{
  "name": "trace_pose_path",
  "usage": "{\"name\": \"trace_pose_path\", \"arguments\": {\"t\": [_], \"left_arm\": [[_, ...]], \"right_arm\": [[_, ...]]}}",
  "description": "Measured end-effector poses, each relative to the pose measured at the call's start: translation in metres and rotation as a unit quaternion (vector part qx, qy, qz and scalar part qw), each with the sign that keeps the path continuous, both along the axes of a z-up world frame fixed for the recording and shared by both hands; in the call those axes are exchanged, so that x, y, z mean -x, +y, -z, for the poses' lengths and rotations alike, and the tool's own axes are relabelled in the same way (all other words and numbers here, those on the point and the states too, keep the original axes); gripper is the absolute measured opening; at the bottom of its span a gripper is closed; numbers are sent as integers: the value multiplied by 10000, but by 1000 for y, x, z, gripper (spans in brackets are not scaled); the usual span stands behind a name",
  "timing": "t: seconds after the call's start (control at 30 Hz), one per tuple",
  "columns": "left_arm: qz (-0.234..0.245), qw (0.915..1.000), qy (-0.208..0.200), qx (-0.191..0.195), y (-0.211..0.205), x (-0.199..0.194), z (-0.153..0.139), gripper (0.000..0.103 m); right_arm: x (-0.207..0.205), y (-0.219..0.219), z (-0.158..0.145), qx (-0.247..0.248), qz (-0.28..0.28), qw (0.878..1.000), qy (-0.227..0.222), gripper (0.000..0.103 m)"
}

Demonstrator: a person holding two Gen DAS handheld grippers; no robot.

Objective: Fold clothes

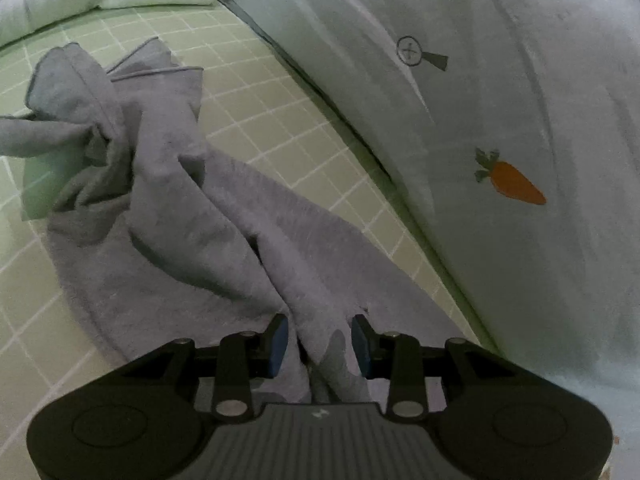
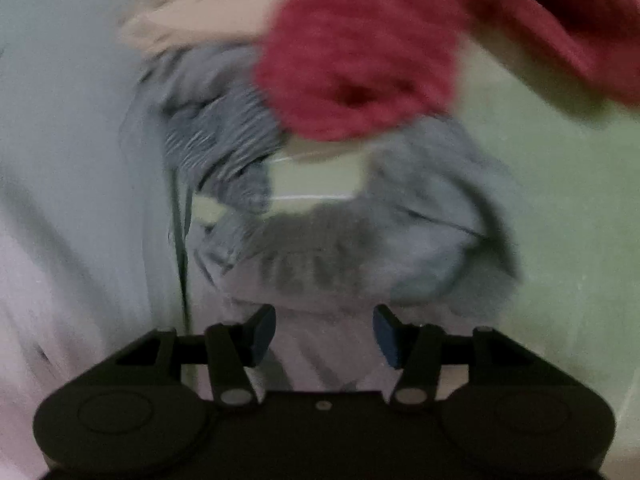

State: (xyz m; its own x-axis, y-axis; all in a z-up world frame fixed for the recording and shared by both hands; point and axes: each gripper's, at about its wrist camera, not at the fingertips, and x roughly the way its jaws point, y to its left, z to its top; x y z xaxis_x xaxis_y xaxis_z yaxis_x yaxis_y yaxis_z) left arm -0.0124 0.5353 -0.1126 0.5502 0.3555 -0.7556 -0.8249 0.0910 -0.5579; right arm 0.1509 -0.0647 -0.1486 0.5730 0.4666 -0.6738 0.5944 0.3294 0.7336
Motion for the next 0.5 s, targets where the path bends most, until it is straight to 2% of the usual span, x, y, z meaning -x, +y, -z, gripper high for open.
{"name": "trace_pose_path", "arguments": {"t": [0.1,0.27,0.3,0.33,0.4,0.5], "left_arm": [[-25,9999,97,-60,12,-8,4,37],[-91,9993,331,111,29,-15,16,35],[-108,9991,384,158,31,-15,19,32],[-141,9991,373,168,32,-13,20,19],[-187,9989,404,149,30,-9,18,4],[-322,9991,250,116,20,7,9,3]], "right_arm": [[19,-4,9,-424,293,9982,321,57],[24,-4,13,-195,164,9985,494,57],[25,-5,15,-208,177,9981,554,57],[25,-4,17,-222,182,9979,583,57],[23,-3,17,-147,118,9979,626,57],[23,-2,17,-61,33,9977,667,56]]}}
